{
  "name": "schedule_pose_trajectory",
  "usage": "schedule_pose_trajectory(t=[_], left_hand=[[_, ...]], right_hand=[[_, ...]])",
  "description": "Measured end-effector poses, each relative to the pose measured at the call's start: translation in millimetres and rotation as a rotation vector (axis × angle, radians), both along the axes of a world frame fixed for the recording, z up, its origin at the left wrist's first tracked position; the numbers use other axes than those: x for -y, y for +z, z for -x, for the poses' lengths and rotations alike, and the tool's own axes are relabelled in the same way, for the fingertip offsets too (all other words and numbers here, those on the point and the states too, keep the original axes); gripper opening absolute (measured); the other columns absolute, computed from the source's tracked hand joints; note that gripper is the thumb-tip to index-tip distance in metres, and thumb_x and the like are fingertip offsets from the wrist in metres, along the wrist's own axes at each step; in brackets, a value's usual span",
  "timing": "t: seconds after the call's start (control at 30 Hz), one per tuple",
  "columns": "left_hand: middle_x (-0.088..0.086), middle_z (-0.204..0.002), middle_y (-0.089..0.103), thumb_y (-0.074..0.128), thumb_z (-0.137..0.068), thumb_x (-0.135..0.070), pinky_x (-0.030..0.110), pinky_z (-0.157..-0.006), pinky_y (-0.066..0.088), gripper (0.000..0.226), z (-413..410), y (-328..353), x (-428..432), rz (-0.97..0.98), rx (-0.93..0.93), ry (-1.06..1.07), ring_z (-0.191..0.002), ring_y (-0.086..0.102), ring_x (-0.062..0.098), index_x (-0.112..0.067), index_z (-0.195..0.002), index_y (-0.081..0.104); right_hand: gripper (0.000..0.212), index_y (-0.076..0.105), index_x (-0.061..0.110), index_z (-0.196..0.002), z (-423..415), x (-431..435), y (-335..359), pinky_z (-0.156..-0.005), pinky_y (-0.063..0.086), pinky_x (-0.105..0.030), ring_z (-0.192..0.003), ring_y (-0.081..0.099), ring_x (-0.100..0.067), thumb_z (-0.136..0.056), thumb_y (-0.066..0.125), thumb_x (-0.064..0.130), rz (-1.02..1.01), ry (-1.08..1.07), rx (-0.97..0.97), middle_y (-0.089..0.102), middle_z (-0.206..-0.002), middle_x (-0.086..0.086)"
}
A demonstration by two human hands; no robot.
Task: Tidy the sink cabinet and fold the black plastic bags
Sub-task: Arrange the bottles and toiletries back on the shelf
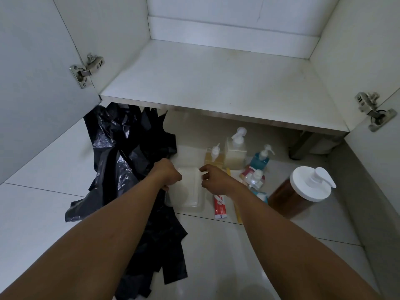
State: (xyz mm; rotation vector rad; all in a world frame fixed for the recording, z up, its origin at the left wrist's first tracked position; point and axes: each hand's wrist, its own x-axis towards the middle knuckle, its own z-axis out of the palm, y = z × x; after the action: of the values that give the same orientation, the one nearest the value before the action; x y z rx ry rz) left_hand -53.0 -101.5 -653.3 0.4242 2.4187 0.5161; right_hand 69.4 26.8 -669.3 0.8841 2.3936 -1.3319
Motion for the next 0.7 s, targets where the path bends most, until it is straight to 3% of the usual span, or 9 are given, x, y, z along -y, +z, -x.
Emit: schedule_pose_trajectory(t=[0.07, 0.17, 0.3, 0.4, 0.47, 0.53, 0.57, 0.63, 0.7], left_hand=[[0.007, -0.084, 0.051, 0.070, -0.088, -0.016, 0.029, -0.049, 0.055, 0.025, -1.1, 1.9, -1.7, 0.018, -0.024, -0.027, -0.067, 0.058, 0.022, -0.007, -0.082, 0.048], [0.006, -0.088, 0.055, 0.069, -0.087, -0.020, 0.032, -0.061, 0.055, 0.027, -2.6, 5.9, -6.9, 0.031, -0.129, -0.096, -0.069, 0.056, 0.020, -0.010, -0.078, 0.046], [0.006, -0.106, 0.063, 0.069, -0.090, -0.031, 0.034, -0.078, 0.055, 0.032, -19.5, 8.7, -24.9, -0.166, -0.337, -0.169, -0.091, 0.063, 0.023, -0.008, -0.110, 0.062], [0.003, -0.094, 0.066, 0.070, -0.091, -0.028, 0.036, -0.080, 0.059, 0.022, -54.6, -2.4, -42.8, -0.170, -0.205, -0.316, -0.084, 0.068, 0.021, -0.011, -0.103, 0.066], [0.006, -0.094, 0.071, 0.071, -0.090, -0.021, 0.038, -0.078, 0.061, 0.015, -75.0, -19.8, -49.8, -0.106, -0.077, -0.395, -0.078, 0.072, 0.023, -0.009, -0.099, 0.067], [0.012, -0.105, 0.070, 0.071, -0.089, -0.019, 0.040, -0.081, 0.061, 0.021, -88.9, -38.6, -49.8, -0.038, -0.065, -0.447, -0.085, 0.072, 0.027, -0.009, -0.106, 0.065], [0.012, -0.109, 0.068, 0.071, -0.089, -0.022, 0.039, -0.082, 0.060, 0.027, -94.2, -46.1, -48.5, -0.018, -0.096, -0.464, -0.090, 0.071, 0.027, -0.010, -0.113, 0.064], [0.013, -0.113, 0.065, 0.070, -0.092, -0.028, 0.035, -0.081, 0.057, 0.040, -102.9, -54.0, -45.4, 0.031, -0.182, -0.529, -0.095, 0.069, 0.028, -0.009, -0.125, 0.060], [0.014, -0.118, 0.064, 0.068, -0.095, -0.030, 0.034, -0.082, 0.055, 0.047, -109.9, -58.8, -43.9, 0.078, -0.246, -0.630, -0.099, 0.067, 0.028, -0.008, -0.134, 0.055]], right_hand=[[0.055, 0.039, 0.014, -0.147, -1.9, 0.4, -0.4, -0.091, 0.050, -0.031, -0.118, 0.056, -0.026, -0.094, 0.052, 0.007, 0.000, -0.001, 0.003, 0.054, -0.138, -0.011], [0.046, 0.050, 0.013, -0.139, -5.1, -3.3, 3.1, -0.088, 0.050, -0.030, -0.115, 0.059, -0.025, -0.094, 0.051, 0.007, -0.092, -0.050, -0.021, 0.057, -0.133, -0.011], [0.031, 0.062, 0.006, -0.121, -10.7, -17.0, 14.4, -0.086, 0.054, -0.033, -0.103, 0.064, -0.028, -0.093, 0.053, 0.000, -0.321, -0.075, 0.064, 0.064, -0.116, -0.012], [0.024, 0.062, 0.004, -0.117, -18.3, -21.6, 17.2, -0.073, 0.049, -0.030, -0.091, 0.064, -0.026, -0.093, 0.057, 0.002, -0.473, -0.005, 0.175, 0.064, -0.105, -0.011], [0.021, 0.061, 0.002, -0.115, -22.3, -19.1, 15.6, -0.073, 0.043, -0.027, -0.098, 0.064, -0.027, -0.095, 0.056, 0.003, -0.511, 0.057, 0.241, 0.064, -0.107, -0.014], [0.021, 0.060, 0.000, -0.117, -28.3, -17.9, 11.2, -0.075, 0.040, -0.027, -0.107, 0.063, -0.028, -0.096, 0.054, 0.004, -0.520, 0.097, 0.302, 0.064, -0.114, -0.015], [0.019, 0.060, 0.000, -0.114, -30.5, -18.2, 8.9, -0.075, 0.039, -0.027, -0.106, 0.063, -0.028, -0.097, 0.052, 0.004, -0.519, 0.100, 0.321, 0.063, -0.111, -0.015], [0.013, 0.060, 0.001, -0.093, -33.9, -19.7, 3.0, -0.073, 0.038, -0.029, -0.086, 0.062, -0.026, -0.098, 0.049, 0.005, -0.519, 0.111, 0.323, 0.056, -0.088, -0.009], [0.020, 0.057, 0.002, -0.083, -34.6, -17.9, 1.9, -0.074, 0.038, -0.029, -0.074, 0.057, -0.023, -0.099, 0.046, 0.005, -0.506, 0.124, 0.367, 0.044, -0.072, -0.004]])
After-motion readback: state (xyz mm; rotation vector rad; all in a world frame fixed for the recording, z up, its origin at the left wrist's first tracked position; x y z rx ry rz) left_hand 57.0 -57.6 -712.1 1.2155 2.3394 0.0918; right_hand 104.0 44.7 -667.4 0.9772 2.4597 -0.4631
